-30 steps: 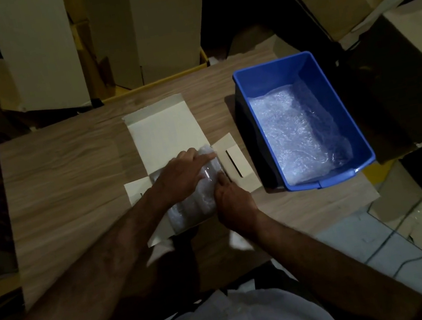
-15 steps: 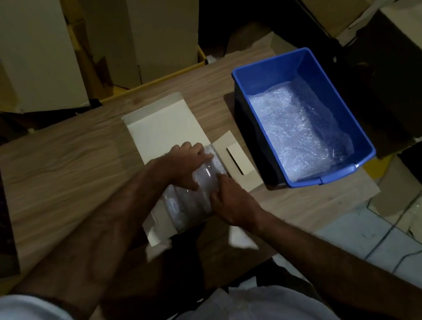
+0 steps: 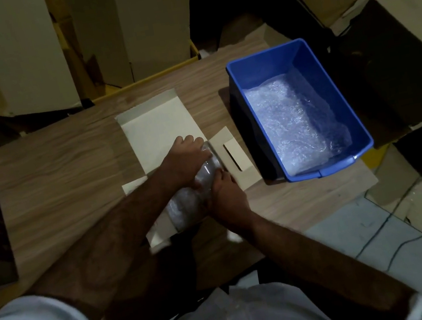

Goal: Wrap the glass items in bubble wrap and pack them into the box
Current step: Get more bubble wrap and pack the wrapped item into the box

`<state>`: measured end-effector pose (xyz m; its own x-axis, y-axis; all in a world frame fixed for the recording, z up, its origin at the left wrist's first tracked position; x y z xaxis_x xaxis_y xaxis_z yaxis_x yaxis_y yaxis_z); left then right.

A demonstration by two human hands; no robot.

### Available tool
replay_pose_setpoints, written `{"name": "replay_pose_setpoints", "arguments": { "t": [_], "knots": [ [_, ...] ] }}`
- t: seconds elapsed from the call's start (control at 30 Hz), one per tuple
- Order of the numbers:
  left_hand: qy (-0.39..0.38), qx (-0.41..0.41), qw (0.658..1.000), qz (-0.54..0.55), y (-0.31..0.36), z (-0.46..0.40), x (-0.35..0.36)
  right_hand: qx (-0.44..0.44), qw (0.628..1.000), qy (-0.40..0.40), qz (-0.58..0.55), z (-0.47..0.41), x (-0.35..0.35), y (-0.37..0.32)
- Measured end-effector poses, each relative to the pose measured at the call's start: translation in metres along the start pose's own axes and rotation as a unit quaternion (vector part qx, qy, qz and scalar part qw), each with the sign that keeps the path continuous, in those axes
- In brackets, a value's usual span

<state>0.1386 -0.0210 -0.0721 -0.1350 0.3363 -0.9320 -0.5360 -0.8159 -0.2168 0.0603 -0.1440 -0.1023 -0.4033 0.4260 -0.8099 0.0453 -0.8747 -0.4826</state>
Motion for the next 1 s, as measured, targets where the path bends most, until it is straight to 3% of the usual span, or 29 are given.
{"name": "replay_pose_setpoints", "arguments": {
  "t": [0.27, 0.4, 0.57, 0.87, 1.0],
  "knots": [
    [0.013, 0.013, 1.000, -0.012, -0.002, 0.004, 0.007, -0.004, 0.999, -0.002, -0.040, 0.000, 0.003, 0.006],
    [0.027, 0.037, 0.998, 0.047, -0.008, 0.010, 0.008, -0.001, 1.000, -0.007, -0.019, 0.004, 0.003, 0.003],
    [0.019, 0.014, 1.000, 0.018, -0.008, 0.016, 0.014, -0.001, 1.000, -0.025, 0.006, 0.008, 0.000, 0.002],
    [0.056, -0.002, 0.997, 0.053, -0.005, 0.019, 0.015, -0.024, 0.990, -0.080, 0.113, 0.014, -0.014, -0.006],
    [0.075, -0.055, 0.990, 0.110, -0.005, 0.038, 0.018, -0.095, 0.979, -0.041, 0.173, 0.027, -0.027, -0.006]
  ]
}}
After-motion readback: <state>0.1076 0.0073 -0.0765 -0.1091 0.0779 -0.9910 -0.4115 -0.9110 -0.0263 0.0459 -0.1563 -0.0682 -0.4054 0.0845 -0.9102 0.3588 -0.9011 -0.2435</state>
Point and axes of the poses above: each hand's wrist, its own z-axis away from the middle knuckle, its own x-axis out of the palm, y = z × x, the point moved 2 cm from there along -z, towards the middle knuckle, and after that the axes turned 3 degrees about -x, right-handed, at the moved point
